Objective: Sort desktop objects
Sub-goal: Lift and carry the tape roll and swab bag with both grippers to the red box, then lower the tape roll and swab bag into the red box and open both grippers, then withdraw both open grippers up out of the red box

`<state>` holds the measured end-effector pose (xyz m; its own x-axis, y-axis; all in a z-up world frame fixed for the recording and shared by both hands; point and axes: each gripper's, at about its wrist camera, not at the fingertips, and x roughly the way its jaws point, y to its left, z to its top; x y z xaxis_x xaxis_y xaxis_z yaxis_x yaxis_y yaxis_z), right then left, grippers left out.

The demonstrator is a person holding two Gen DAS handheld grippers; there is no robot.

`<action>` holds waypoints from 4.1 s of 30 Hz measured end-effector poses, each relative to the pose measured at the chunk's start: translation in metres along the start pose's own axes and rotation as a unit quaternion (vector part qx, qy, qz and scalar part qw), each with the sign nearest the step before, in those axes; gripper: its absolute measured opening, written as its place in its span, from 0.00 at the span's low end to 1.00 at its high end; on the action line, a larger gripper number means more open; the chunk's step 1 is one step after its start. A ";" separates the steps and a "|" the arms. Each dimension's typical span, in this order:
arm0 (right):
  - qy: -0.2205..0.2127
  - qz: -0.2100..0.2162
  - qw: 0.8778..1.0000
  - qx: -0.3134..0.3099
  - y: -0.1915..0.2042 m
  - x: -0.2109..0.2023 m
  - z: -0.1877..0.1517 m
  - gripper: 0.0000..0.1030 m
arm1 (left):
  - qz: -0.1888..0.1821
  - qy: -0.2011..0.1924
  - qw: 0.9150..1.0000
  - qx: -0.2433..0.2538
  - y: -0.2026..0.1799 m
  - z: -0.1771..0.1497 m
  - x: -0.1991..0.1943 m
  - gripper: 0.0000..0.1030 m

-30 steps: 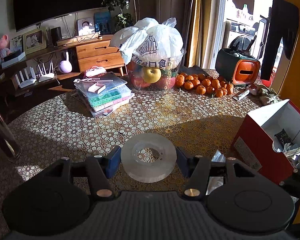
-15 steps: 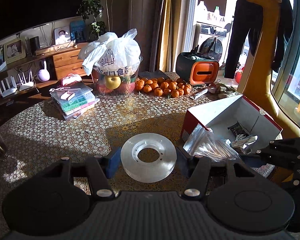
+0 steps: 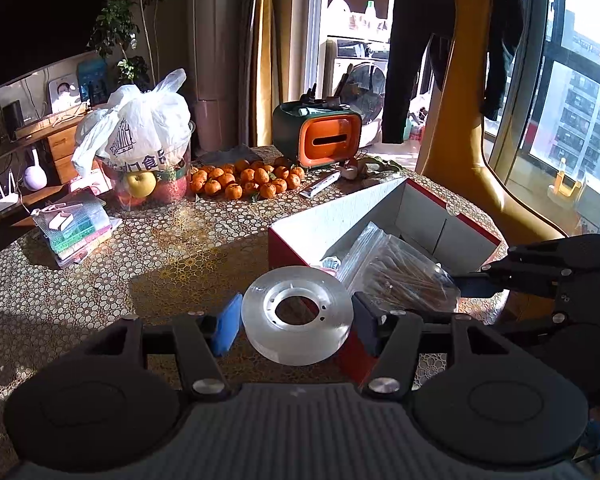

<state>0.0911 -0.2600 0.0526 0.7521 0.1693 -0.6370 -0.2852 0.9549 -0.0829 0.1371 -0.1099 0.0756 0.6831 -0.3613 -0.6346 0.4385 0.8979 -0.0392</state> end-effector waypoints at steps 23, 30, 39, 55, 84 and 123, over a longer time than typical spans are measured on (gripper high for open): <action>0.045 -0.045 0.996 0.063 -0.130 0.047 -0.026 0.32 | -0.033 0.070 0.994 0.076 -0.080 0.024 0.120 0.57; 0.065 -0.050 0.993 0.081 -0.150 0.072 -0.030 0.32 | -0.029 0.102 0.991 0.083 -0.087 0.030 0.163 0.57; 0.103 -0.043 0.987 0.114 -0.171 0.108 -0.032 0.32 | -0.024 0.138 0.986 0.088 -0.090 0.036 0.207 0.57; 0.134 -0.048 0.984 0.111 -0.171 0.149 -0.024 0.32 | -0.014 0.178 0.979 0.095 -0.086 0.034 0.247 0.57; 0.130 -0.044 0.979 0.149 -0.181 0.132 -0.028 0.59 | -0.034 0.186 0.977 0.095 -0.087 0.038 0.230 0.70; 0.045 -0.057 0.994 0.078 -0.100 -0.004 -0.034 0.71 | -0.020 0.105 0.994 0.035 -0.064 0.003 0.096 0.83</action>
<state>0.0961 -0.3642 0.0371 0.7154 0.0415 -0.6975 -0.0996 0.9941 -0.0430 0.1765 -0.2026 0.0197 0.5303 -0.3291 -0.7813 0.5077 0.8613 -0.0182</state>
